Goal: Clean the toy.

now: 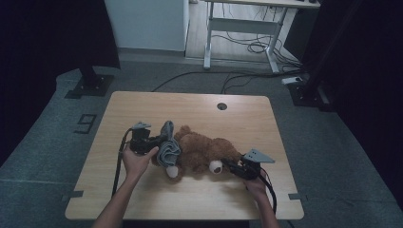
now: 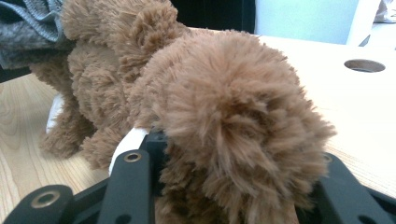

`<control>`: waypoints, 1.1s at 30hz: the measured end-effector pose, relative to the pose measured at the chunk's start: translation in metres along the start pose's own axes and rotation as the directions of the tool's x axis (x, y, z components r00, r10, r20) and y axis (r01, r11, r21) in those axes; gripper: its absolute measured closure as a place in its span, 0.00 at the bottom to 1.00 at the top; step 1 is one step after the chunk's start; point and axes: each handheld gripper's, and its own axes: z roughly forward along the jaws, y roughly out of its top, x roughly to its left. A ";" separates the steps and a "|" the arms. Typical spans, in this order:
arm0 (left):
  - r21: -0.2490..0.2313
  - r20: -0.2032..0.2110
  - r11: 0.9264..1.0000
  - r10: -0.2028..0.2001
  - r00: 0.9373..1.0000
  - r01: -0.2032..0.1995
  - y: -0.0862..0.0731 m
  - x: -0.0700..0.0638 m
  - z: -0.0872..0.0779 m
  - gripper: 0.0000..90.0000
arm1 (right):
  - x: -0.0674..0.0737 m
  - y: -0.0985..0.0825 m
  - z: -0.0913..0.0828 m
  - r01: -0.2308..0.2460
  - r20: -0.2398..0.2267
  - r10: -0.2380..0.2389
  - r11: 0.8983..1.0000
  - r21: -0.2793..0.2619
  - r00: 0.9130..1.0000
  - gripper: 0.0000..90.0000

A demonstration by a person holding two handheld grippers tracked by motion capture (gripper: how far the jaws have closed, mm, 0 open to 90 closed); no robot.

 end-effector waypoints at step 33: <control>0.038 0.196 0.947 0.307 0.931 -0.320 0.027 -0.171 0.081 0.88 | -0.002 -0.001 0.001 -0.013 0.005 0.013 1.000 0.000 1.000 0.61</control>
